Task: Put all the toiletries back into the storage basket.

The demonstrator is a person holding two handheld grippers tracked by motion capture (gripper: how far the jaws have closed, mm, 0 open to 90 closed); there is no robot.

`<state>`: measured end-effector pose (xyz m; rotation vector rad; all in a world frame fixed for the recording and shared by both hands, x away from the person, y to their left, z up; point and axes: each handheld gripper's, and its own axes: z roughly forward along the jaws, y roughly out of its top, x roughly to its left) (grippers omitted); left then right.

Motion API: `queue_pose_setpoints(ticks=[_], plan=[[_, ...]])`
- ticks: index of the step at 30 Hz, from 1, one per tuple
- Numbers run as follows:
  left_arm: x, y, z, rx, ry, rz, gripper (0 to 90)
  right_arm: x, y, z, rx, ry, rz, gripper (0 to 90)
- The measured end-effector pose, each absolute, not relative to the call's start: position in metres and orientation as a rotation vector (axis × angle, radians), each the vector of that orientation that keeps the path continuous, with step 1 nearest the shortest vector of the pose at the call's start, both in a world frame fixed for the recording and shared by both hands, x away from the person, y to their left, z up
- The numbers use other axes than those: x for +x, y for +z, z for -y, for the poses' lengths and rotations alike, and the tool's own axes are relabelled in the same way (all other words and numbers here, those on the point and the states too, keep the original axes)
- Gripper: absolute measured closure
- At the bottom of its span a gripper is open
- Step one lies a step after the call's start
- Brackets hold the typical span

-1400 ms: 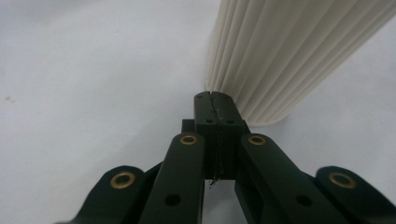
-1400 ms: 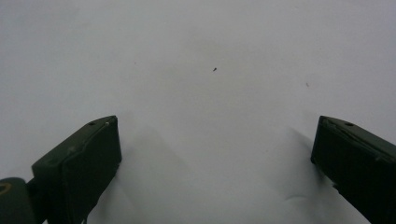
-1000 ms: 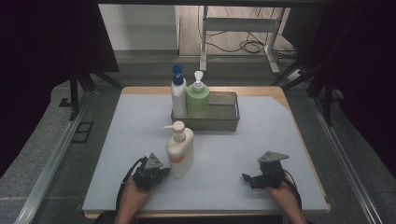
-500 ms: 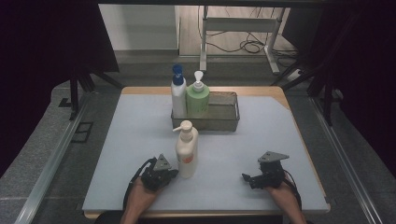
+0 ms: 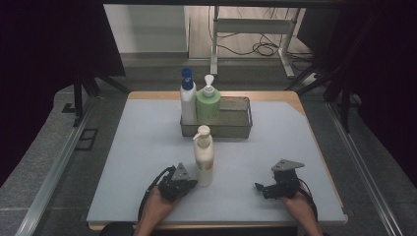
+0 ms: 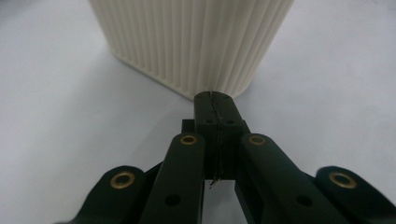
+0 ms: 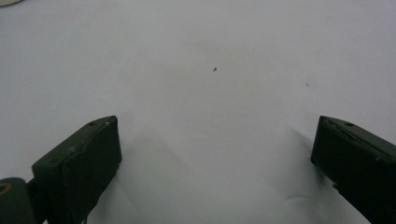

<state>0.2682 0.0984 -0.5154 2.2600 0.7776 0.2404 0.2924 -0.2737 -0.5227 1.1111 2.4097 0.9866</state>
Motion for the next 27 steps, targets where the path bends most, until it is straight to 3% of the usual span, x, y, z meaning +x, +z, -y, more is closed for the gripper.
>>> queue_pose_setpoints(ticks=[27], plan=[[0.282, -0.516, -0.061, 2.247, 0.17, -0.739, 89.3, 0.292, -0.523, 0.274, 1.112, 0.988, -2.41, 1.4]])
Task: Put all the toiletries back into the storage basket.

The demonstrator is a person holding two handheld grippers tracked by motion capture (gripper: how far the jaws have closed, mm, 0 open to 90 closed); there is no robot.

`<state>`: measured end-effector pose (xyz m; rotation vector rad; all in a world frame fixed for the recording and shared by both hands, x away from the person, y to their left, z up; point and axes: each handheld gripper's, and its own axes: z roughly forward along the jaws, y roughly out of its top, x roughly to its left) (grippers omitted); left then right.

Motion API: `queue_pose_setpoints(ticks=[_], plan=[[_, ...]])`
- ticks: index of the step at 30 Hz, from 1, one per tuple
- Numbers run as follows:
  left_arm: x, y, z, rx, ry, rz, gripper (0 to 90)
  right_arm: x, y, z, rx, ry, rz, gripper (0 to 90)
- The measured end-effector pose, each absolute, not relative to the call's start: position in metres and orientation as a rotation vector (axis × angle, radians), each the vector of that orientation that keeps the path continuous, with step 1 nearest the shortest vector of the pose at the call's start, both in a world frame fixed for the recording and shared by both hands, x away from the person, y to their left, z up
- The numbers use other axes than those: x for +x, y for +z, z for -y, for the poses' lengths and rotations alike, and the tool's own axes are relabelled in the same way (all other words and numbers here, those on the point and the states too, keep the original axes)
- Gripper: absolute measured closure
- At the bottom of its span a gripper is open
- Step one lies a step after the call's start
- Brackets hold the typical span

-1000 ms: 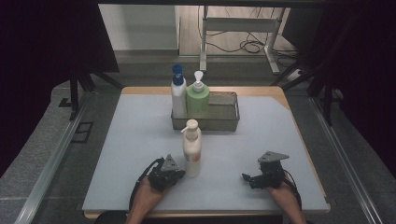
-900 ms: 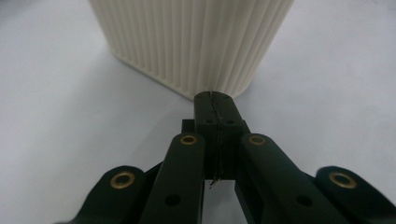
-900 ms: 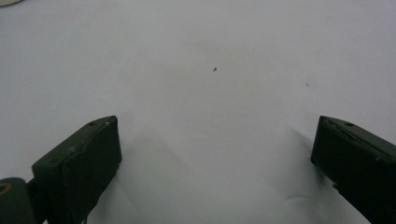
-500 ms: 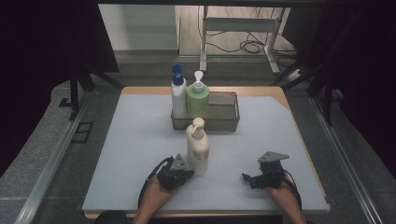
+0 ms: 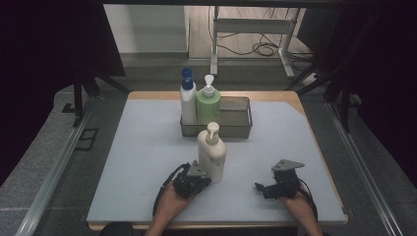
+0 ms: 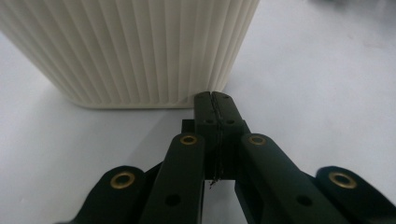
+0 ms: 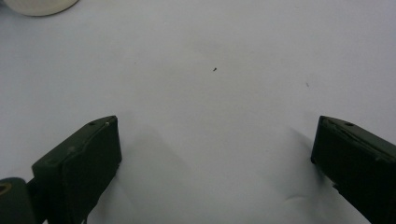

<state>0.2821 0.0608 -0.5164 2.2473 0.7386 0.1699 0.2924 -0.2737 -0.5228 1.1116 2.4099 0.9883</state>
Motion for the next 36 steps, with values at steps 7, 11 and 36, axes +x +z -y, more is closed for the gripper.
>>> queue_pose_setpoints(ticks=[7, 11, 36], plan=[[0.287, -0.516, -0.049, 2.246, 0.165, -0.739, 89.3, 0.292, -0.523, 0.274, 1.112, 0.988, -2.41, 1.4], [0.289, -0.516, -0.042, 2.246, 0.16, -0.735, 89.3, 0.292, -0.523, 0.274, 1.111, 0.988, -2.409, 1.4], [0.274, -0.515, -0.054, 2.259, 0.202, -0.731, 71.6, 0.289, -0.517, 0.27, 1.068, 1.02, -2.41, 3.6]])
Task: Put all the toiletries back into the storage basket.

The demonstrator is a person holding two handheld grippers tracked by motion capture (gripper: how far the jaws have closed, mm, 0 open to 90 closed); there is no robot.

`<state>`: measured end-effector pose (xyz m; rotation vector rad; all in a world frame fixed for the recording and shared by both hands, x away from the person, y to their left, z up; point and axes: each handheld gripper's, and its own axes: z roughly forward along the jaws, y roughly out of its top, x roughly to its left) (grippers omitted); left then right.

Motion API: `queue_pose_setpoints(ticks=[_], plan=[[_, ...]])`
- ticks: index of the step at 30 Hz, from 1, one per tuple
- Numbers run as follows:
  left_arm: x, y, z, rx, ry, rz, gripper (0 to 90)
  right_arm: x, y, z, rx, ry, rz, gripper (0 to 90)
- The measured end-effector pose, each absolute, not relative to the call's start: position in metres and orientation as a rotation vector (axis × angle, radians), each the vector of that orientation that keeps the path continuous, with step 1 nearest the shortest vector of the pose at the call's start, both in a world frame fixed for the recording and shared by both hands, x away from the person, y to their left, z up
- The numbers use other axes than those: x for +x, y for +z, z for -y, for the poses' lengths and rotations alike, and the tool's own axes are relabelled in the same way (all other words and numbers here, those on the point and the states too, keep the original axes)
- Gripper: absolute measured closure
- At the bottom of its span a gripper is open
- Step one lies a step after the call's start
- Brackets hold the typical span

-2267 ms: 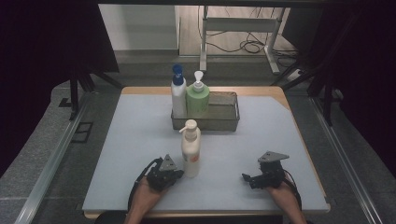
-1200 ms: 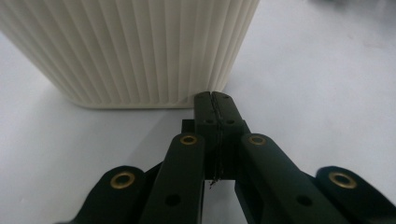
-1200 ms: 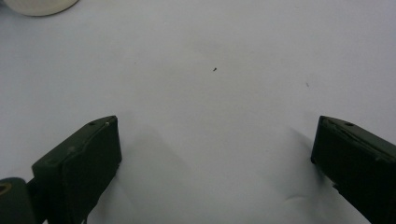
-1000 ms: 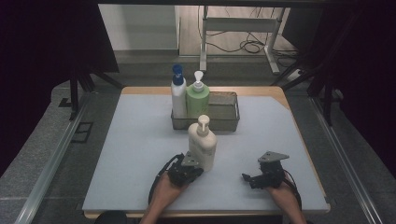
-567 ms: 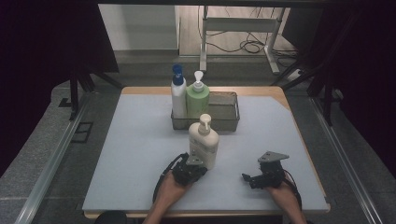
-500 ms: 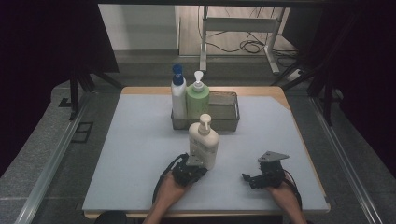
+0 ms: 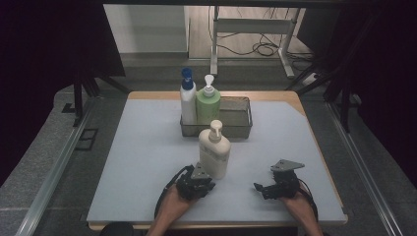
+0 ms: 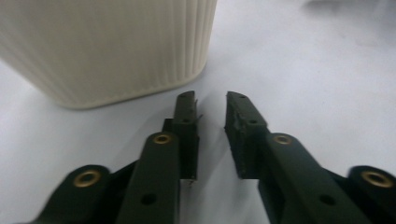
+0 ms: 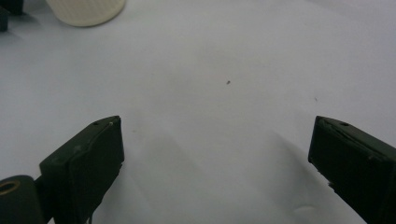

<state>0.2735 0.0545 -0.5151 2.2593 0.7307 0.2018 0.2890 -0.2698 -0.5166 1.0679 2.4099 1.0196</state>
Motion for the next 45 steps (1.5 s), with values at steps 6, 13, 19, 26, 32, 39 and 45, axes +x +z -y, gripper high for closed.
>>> queue_pose_setpoints(ticks=[6, 13, 19, 26, 32, 39, 45], plan=[[0.27, -0.515, -0.061, 2.256, 0.209, -0.757, 61.5, 0.286, -0.512, 0.267, 1.043, 1.104, -2.446, 3.7], [0.263, -0.515, -0.069, 2.25, 0.215, -0.784, 52.0, 0.283, -0.504, 0.262, 1.008, 1.125, -2.458, 2.8], [0.259, -0.516, -0.075, 2.245, 0.226, -0.81, 40.6, 0.282, -0.499, 0.258, 0.963, 1.133, -2.465, 0.0], [0.256, -0.518, -0.079, 2.24, 0.249, -0.83, 29.9, 0.283, -0.489, 0.253, 0.933, 1.193, -2.455, 0.0], [0.253, -0.52, -0.079, 2.25, 0.289, -0.84, 19.1, 0.284, -0.484, 0.248, 0.92, 1.258, -2.457, 0.0], [0.253, -0.522, -0.081, 2.244, 0.309, -0.871, 13.6, 0.287, -0.473, 0.238, 0.899, 1.262, -2.468, 0.0], [0.253, -0.522, -0.08, 2.244, 0.318, -0.87, 12.9, 0.292, -0.462, 0.229, 0.89, 1.262, -2.468, 0.0]])
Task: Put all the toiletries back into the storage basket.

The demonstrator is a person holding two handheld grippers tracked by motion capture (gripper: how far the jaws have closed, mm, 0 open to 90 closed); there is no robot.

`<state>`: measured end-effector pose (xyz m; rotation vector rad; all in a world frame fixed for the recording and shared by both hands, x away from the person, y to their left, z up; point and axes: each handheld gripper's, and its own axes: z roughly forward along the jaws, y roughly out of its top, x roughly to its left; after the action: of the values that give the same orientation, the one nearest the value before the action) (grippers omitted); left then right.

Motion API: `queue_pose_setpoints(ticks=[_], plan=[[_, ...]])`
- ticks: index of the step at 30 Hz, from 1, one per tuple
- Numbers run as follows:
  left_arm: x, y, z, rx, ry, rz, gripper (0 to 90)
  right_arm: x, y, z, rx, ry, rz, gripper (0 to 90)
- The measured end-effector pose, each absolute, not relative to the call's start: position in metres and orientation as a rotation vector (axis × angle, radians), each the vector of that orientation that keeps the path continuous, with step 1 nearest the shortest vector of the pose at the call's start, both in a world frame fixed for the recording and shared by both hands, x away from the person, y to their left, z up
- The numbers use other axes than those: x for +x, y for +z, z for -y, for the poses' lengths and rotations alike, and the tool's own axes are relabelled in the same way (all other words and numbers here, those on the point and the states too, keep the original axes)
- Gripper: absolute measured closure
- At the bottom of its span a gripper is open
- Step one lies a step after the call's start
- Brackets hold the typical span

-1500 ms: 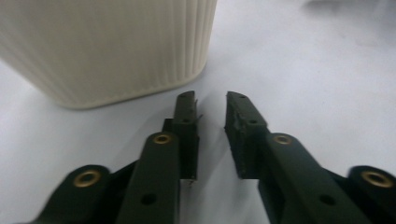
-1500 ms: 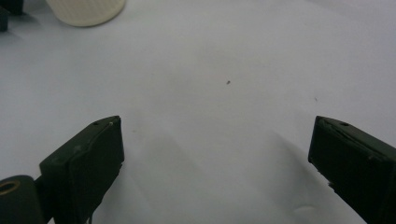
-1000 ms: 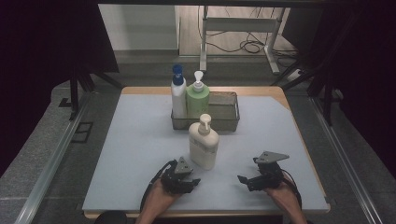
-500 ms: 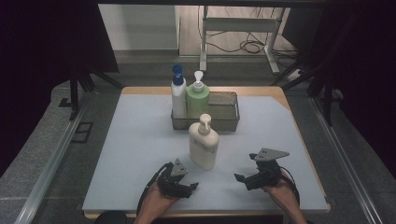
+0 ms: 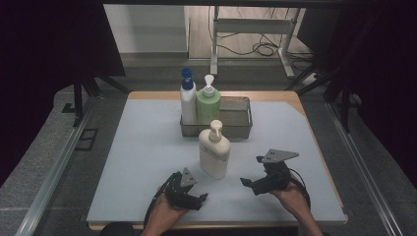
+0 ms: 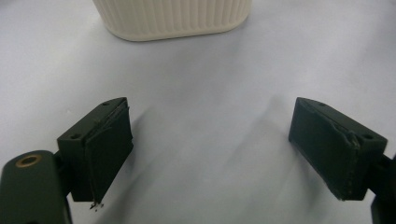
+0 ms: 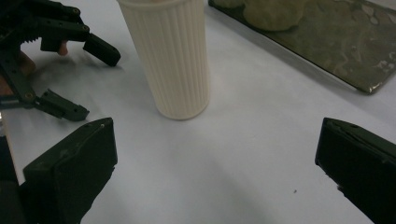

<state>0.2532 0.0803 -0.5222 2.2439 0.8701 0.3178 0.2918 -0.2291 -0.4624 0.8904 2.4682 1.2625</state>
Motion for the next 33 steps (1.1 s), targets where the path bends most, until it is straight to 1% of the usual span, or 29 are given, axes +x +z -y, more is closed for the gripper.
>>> queue_pose_setpoints(ticks=[18, 22, 33], plan=[[0.253, -0.522, -0.081, 2.252, 0.321, -0.866, 12.2, 0.306, -0.445, 0.191, 0.903, 1.261, -2.477, 0.1], [0.253, -0.523, -0.081, 2.248, 0.321, -0.869, 12.2, 0.309, -0.443, 0.183, 0.892, 1.248, -2.476, 3.9], [0.253, -0.523, -0.081, 2.248, 0.323, -0.868, 12.3, 0.314, -0.433, 0.163, 0.853, 1.257, -2.471, 9.2]])
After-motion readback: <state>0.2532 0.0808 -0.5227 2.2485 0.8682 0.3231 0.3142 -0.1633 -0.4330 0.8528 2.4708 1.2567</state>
